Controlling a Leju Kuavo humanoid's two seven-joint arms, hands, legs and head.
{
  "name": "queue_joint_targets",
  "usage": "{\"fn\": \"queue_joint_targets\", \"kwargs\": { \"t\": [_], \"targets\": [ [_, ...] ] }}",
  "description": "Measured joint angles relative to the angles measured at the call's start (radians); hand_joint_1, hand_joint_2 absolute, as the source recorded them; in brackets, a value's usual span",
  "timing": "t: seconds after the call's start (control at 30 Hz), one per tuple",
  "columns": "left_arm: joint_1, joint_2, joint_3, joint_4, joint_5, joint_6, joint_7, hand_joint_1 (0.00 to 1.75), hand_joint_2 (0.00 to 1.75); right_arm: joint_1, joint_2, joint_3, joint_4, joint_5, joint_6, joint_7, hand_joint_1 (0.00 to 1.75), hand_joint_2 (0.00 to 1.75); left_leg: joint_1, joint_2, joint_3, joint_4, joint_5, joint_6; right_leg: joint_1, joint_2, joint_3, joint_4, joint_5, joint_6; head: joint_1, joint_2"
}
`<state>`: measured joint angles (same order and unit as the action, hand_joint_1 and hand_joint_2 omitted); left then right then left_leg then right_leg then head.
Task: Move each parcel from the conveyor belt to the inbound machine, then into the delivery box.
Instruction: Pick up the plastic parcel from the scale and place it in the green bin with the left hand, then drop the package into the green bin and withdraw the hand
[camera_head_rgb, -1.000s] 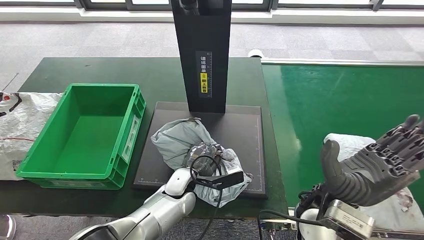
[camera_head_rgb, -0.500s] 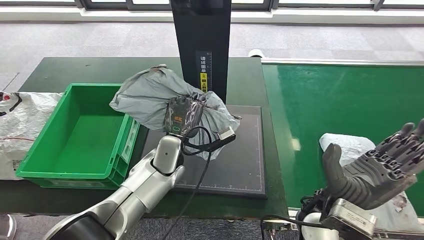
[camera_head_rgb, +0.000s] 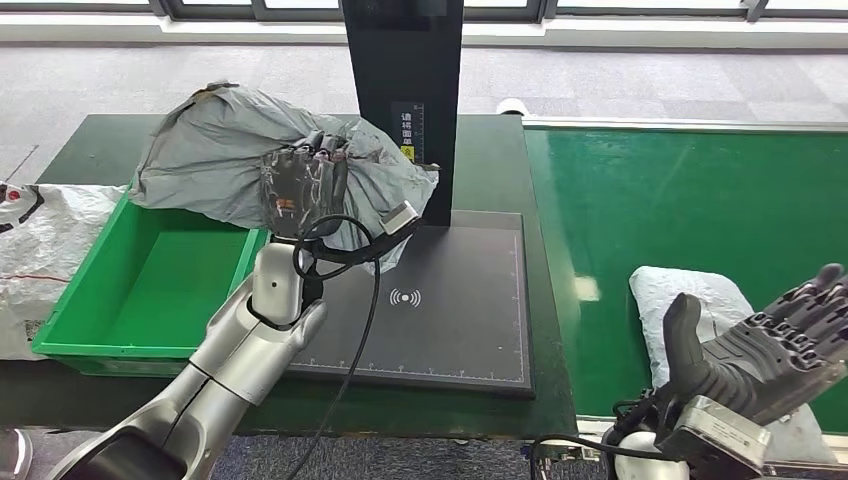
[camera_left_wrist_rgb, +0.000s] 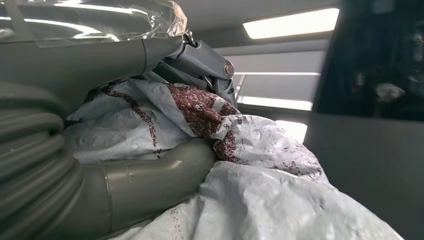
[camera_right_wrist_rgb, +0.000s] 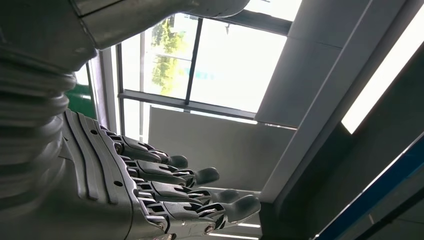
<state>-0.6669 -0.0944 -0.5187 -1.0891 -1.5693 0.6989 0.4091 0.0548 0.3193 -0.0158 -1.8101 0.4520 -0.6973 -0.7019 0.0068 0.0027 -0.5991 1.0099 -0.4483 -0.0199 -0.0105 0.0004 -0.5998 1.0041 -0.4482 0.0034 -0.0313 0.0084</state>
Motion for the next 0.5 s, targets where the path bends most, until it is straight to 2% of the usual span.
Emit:
{"fn": "queue_joint_targets", "kwargs": {
  "t": [0.17, 0.37, 0.5],
  "targets": [
    [0.05, 0.015, 0.12, -0.079, 0.022, 0.0, -0.08, 1.75, 1.75, 0.0, 0.0, -0.001, 0.0, -0.003, 0.0, 0.0, 0.0, 1.75, 0.0, 0.001, 0.0, 0.0, 0.0, 0.0, 0.0, 0.001, 0.0, 0.0, 0.0, 0.0, 0.0, 0.0],
    [0.134, 0.003, 0.404, -0.186, 0.083, 0.0, -0.29, 1.75, 1.75, 0.009, 0.0, -0.001, 0.0, -0.002, 0.0, 0.0, 0.0, 1.75, 0.0, 0.002, 0.0, 0.0, 0.0, 0.0, 0.001, 0.002, -0.001, 0.0, -0.001, -0.001, 0.0, 0.0],
    [0.158, -0.039, 0.601, -0.235, 0.107, 0.0, -0.442, 1.75, 1.75, 0.011, 0.0, -0.001, 0.0, -0.002, 0.0, -0.001, 0.0, 1.75, 0.0, 0.002, 0.0, 0.0, 0.0, 0.0, 0.001, 0.002, -0.001, 0.0, -0.001, -0.001, 0.0, 0.0]
  ]
}}
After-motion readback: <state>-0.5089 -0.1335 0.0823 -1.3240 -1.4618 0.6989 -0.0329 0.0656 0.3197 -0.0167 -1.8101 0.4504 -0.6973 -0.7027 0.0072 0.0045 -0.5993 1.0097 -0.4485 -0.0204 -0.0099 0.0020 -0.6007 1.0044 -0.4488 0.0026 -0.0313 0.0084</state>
